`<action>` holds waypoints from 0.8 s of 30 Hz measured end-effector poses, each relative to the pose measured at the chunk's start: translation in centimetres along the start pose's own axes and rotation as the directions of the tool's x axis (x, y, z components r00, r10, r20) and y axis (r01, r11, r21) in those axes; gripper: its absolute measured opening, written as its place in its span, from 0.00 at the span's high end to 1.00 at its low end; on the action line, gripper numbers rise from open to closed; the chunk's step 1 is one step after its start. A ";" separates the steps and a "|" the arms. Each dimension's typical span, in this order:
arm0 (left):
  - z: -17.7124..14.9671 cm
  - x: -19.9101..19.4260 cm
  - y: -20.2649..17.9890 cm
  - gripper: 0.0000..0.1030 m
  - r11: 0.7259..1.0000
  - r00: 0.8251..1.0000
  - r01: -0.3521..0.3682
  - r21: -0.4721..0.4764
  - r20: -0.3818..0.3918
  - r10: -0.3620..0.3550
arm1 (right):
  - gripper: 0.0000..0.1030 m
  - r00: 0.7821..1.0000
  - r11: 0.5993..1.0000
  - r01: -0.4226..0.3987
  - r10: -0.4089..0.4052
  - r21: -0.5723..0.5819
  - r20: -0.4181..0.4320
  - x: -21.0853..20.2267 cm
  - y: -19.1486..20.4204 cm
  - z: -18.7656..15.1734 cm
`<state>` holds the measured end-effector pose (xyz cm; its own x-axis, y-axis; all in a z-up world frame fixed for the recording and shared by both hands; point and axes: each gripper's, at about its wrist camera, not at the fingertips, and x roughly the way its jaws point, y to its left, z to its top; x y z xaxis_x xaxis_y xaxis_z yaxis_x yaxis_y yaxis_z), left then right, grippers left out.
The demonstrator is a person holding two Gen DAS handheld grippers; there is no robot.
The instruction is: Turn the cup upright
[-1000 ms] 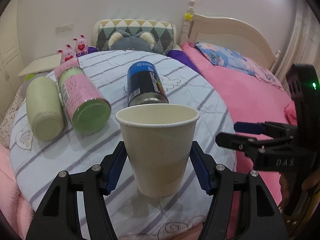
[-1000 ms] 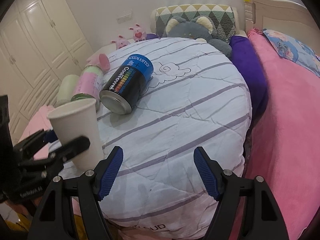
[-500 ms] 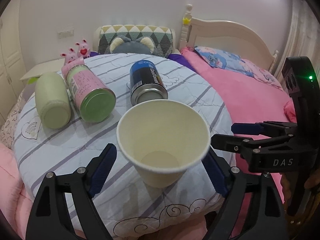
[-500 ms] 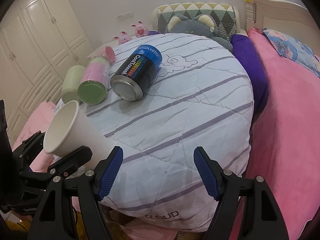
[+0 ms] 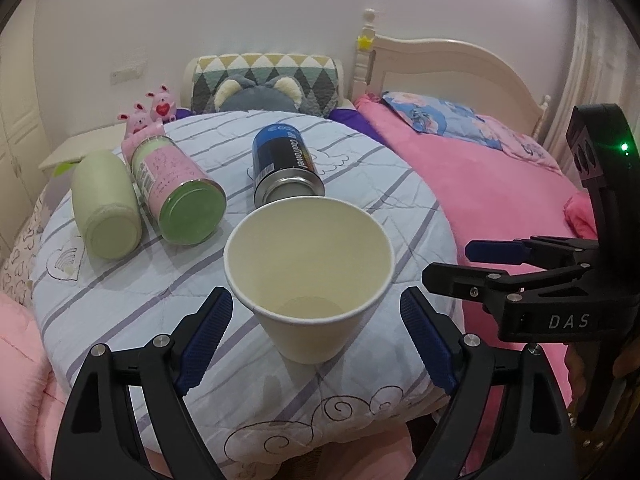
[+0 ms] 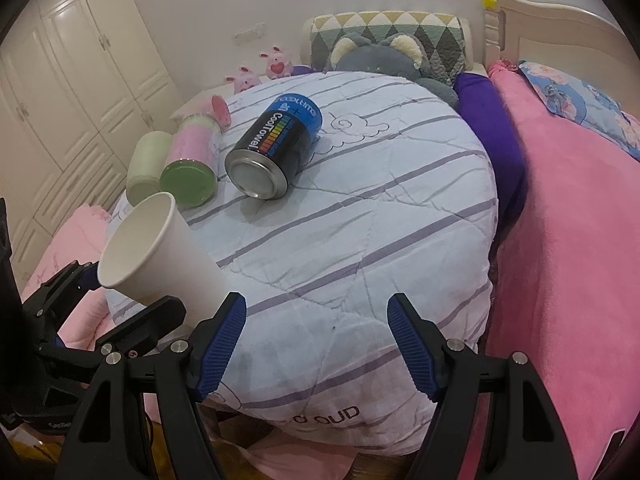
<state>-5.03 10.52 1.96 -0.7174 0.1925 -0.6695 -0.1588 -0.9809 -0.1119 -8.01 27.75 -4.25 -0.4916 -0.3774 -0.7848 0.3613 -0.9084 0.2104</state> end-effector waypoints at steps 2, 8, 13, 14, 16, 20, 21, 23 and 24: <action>0.0 -0.6 -0.1 0.14 1.000 1.000 0.005 0.007 0.012 -0.005 | 0.28 1.000 1.000 0.015 -0.015 -0.001 0.012 -0.5 0.2 -0.1; -0.2 -3.0 -0.2 0.08 0.999 0.998 -0.001 0.042 0.060 -0.001 | 0.28 0.997 0.999 0.041 -0.041 -0.001 0.065 -2.6 1.5 -0.8; -0.5 -5.1 0.7 0.06 0.999 0.994 -0.005 0.049 0.107 0.000 | 0.27 0.989 0.996 0.092 -0.091 -0.005 0.114 -4.1 3.2 -1.6; -0.6 -5.4 0.9 0.05 0.999 0.994 -0.007 0.049 0.112 0.002 | 0.26 0.988 0.995 0.095 -0.094 -0.001 0.123 -4.3 3.5 -1.9; -0.9 -6.0 1.5 0.05 0.998 0.992 -0.022 0.051 0.127 0.015 | 0.23 0.985 0.995 0.097 -0.097 0.006 0.142 -4.8 4.0 -2.2; -1.5 -6.6 2.3 0.04 0.997 0.986 -0.051 0.065 0.159 0.040 | 0.23 0.976 0.992 0.123 -0.123 0.012 0.181 -5.5 5.2 -3.0; -1.7 -6.8 2.6 0.04 0.997 0.985 -0.049 0.065 0.168 0.038 | 0.23 0.974 0.992 0.127 -0.127 0.013 0.190 -5.5 5.5 -3.2; -2.0 -7.0 3.1 0.04 0.997 0.983 -0.047 0.063 0.178 0.035 | 0.23 0.968 0.992 0.128 -0.129 0.017 0.214 -5.6 6.0 -3.7; -2.1 -7.0 3.4 0.04 0.997 0.983 -0.047 0.065 0.182 0.035 | 0.23 0.967 0.991 0.130 -0.132 0.022 0.220 -5.6 6.2 -3.8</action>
<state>0.86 5.78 4.74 -0.8337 0.1597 -0.5286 -0.1684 -0.9852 -0.0319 0.00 24.92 -0.81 -0.6972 -0.2849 -0.6578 0.2770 -0.9534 0.1193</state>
